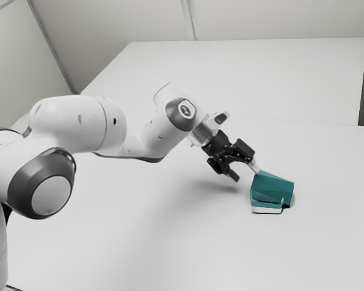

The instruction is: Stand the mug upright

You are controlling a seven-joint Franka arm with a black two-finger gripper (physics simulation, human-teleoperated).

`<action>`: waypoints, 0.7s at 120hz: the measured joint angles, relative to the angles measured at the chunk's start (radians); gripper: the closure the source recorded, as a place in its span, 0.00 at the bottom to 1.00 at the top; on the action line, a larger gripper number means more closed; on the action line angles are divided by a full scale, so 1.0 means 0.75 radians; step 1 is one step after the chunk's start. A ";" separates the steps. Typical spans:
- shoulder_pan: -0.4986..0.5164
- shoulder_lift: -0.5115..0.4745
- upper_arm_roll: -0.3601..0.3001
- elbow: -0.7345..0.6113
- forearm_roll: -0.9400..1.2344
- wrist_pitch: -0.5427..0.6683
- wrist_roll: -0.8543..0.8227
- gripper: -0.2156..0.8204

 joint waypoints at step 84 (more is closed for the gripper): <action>-0.084 0.047 -0.003 0.038 -0.089 0.019 0.057 0.54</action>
